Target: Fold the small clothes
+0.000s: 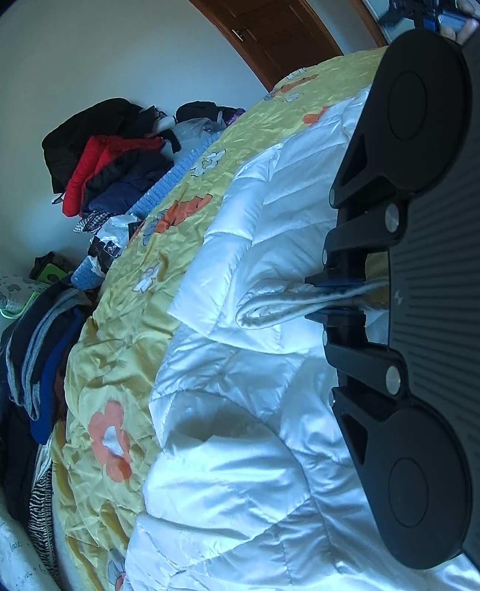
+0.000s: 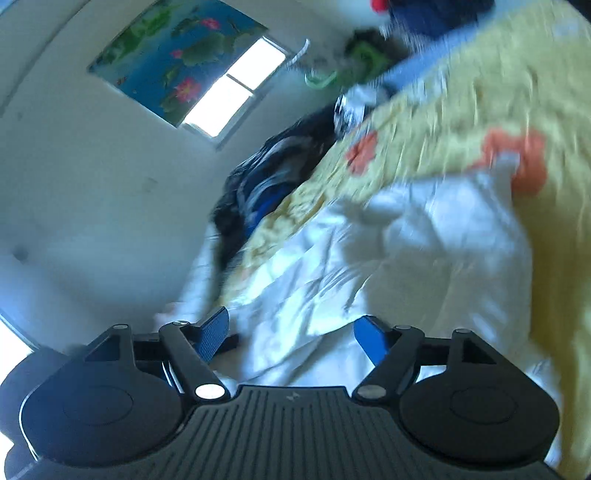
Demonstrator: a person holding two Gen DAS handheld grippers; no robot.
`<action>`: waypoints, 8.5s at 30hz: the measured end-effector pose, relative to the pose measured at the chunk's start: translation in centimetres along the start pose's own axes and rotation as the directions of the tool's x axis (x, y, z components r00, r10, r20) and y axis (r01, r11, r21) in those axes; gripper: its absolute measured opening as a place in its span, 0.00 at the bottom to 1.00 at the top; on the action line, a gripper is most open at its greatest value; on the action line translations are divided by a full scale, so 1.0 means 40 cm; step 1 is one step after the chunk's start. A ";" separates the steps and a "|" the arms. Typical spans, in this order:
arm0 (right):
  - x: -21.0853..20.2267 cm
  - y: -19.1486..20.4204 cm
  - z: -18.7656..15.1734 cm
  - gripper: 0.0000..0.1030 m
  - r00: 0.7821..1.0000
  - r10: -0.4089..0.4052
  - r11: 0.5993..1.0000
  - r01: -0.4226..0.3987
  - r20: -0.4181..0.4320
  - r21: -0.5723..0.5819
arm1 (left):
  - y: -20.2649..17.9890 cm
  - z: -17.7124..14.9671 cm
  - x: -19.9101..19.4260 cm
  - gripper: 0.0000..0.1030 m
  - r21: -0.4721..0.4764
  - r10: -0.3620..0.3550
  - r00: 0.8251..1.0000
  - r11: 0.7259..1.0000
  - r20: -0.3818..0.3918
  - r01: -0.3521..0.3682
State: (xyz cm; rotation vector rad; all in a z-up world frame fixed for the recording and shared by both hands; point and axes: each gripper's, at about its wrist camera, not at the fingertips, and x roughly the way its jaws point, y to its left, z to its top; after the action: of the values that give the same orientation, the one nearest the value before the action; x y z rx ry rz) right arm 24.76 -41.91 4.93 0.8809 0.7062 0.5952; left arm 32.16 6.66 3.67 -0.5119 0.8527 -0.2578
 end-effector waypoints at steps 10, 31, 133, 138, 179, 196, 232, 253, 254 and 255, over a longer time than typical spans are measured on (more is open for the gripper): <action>0.073 -0.122 0.141 0.93 0.982 -0.156 0.958 0.124 0.104 0.259 | 0.016 -0.010 0.009 0.11 -0.007 0.028 0.999 1.000 -0.022 -0.028; 0.113 -0.072 0.070 0.94 0.909 -0.392 0.919 0.393 0.140 0.027 | -0.044 -0.072 -0.074 0.17 0.278 0.152 0.986 0.946 0.072 -0.166; 0.666 0.281 -0.355 1.00 0.910 -0.415 0.463 0.226 0.016 -0.857 | -0.018 -0.082 -0.190 0.10 0.362 0.283 0.728 0.721 0.625 -0.591; 0.659 0.277 -0.347 1.00 0.916 -0.402 0.486 0.220 0.007 -0.846 | 0.011 -0.129 -0.119 0.10 0.355 0.317 0.823 0.786 0.471 -0.506; 0.683 0.331 -0.096 0.12 0.947 -0.051 0.996 0.026 -0.316 -0.084 | 0.020 -0.237 -0.221 0.87 0.268 0.155 0.762 0.876 0.629 -0.400; 0.181 0.215 0.156 0.12 0.992 -0.112 0.991 0.107 -0.061 -0.081 | -0.060 -0.229 -0.237 0.88 0.257 0.109 0.815 0.918 0.569 -0.302; 0.039 -0.167 0.027 0.12 0.944 -0.319 0.944 0.325 -0.088 0.065 | -0.040 -0.100 0.068 0.90 0.356 0.178 0.961 0.902 0.212 -0.245; 0.001 0.062 -0.018 0.54 0.937 -0.317 0.901 0.347 0.149 -0.261 | -0.135 -0.139 -0.085 0.91 0.421 0.145 0.913 0.852 0.380 -0.311; 0.045 0.073 -0.031 0.54 0.935 -0.328 0.883 0.354 0.134 -0.309 | -0.145 -0.140 -0.063 0.91 0.425 0.152 0.915 0.849 0.374 -0.315; 0.079 0.082 -0.041 0.54 0.931 -0.340 0.862 0.364 0.131 -0.352 | -0.153 -0.144 -0.043 0.91 0.431 0.160 0.916 0.844 0.367 -0.320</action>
State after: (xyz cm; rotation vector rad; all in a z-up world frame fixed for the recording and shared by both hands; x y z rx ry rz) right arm 24.90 -37.21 6.00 0.3988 0.6485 0.3507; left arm 26.53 0.30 4.83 0.0342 0.4986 -0.1386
